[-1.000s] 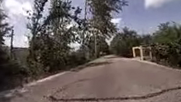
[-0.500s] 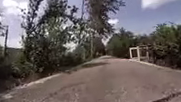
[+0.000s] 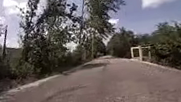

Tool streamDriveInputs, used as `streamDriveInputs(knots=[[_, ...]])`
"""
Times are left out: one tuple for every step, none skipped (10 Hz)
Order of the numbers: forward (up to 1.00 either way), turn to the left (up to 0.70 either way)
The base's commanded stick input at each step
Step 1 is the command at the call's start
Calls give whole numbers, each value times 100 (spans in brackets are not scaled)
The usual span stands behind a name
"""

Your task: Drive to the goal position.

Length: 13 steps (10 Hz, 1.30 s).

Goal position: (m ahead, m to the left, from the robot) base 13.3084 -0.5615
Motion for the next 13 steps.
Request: streamDriveInputs(knots=[[50, 0], [50, 0], [50, 0], [50, 0], [50, 0], [50, 0], [50, 0], [50, 0], [50, 0], [50, 0], [50, 0], [50, 0], [50, 0]])
